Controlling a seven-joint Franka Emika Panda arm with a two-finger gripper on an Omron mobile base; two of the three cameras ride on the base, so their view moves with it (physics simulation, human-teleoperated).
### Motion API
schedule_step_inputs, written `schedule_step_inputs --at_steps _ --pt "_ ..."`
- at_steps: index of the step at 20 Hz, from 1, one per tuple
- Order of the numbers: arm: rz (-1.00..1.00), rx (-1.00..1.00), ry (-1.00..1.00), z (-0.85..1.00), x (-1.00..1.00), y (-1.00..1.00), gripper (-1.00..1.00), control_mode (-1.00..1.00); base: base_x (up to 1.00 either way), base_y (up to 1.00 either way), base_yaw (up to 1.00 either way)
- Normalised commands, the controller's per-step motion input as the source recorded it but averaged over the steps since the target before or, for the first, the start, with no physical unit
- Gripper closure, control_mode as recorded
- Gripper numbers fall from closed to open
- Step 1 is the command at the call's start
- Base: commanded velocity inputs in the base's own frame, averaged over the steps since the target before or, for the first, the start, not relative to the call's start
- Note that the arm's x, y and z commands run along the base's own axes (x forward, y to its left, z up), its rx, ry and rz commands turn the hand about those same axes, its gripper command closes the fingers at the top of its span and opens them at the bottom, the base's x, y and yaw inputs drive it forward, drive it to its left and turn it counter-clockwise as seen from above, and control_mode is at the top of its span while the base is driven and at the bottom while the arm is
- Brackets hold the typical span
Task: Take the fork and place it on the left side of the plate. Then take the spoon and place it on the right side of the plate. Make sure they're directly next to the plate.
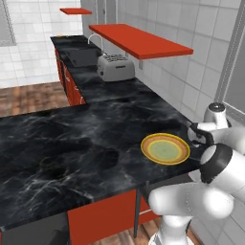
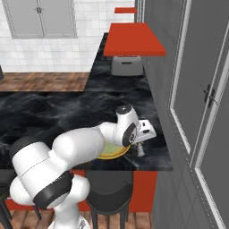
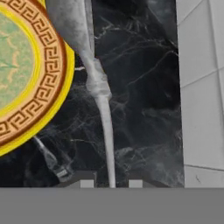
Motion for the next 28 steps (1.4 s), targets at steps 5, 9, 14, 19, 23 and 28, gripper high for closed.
schedule_step_inputs --at_steps 5,9,14,19,23,28 --pt "0.0 0.03 0.02 -0.34 0.38 -0.23 1.0 -1.0 0.0 0.0 0.0" --pt "0.0 0.05 0.01 -0.22 0.33 -0.17 1.0 -1.0 0.0 0.0 0.0" --pt "0.0 0.06 0.02 -0.15 0.3 -0.18 1.0 -1.0 0.0 0.0 0.0" --pt "0.0 0.04 0.04 -0.18 0.28 -0.14 1.0 -1.0 0.0 0.0 0.0" --pt "0.0 0.03 0.07 -0.18 0.32 -0.08 1.0 -1.0 0.0 0.0 0.0" --pt "0.0 0.02 0.07 -0.23 0.26 -0.03 1.0 -1.0 0.0 0.0 0.0"
